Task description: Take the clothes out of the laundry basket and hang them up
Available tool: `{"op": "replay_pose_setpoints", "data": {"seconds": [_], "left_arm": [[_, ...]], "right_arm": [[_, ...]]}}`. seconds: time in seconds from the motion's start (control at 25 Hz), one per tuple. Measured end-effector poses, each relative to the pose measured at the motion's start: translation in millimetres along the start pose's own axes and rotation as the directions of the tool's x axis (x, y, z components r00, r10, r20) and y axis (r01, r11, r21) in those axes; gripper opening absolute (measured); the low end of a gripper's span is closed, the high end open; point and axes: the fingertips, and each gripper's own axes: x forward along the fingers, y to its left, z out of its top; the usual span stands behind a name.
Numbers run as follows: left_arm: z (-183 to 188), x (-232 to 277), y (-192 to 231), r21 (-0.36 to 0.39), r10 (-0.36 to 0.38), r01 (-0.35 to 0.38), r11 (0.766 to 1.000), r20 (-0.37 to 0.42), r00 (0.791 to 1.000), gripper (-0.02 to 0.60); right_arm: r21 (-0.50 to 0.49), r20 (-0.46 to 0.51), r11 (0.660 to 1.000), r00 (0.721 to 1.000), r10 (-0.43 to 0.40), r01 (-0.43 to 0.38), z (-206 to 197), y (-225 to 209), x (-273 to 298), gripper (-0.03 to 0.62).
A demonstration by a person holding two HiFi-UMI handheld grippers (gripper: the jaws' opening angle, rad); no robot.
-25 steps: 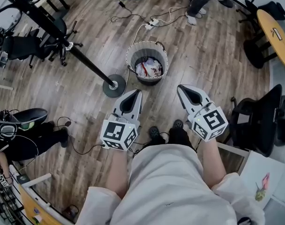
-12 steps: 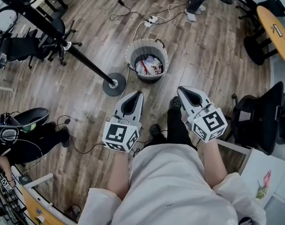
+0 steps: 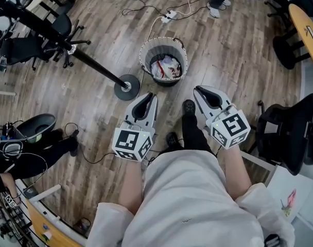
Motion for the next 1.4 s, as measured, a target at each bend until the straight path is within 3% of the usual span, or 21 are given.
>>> {"op": "replay_pose_setpoints", "data": {"seconds": [0.12, 0.6, 0.96, 1.4], "left_arm": [[4, 15, 8, 0.001, 0.0, 0.0, 1.0, -0.015, 1.0, 0.081], [18, 83, 33, 0.0, 0.051, -0.051, 0.999, -0.057, 0.997, 0.141], [12, 139, 44, -0.025, 0.123, -0.126, 0.992, -0.098, 0.988, 0.152], [6, 200, 55, -0.049, 0.207, -0.215, 0.975, -0.144, 0.968, 0.152]], "right_arm": [[-0.001, -0.013, 1.0, 1.0, 0.011, -0.011, 4, -13, 13, 0.048], [-0.007, -0.039, 0.997, 0.996, 0.075, -0.076, 19, -82, 58, 0.136], [-0.002, -0.092, 0.987, 0.983, 0.161, -0.161, 15, -129, 93, 0.179], [0.057, -0.158, 0.954, 0.94, 0.301, -0.295, 1, -174, 137, 0.187]]}}
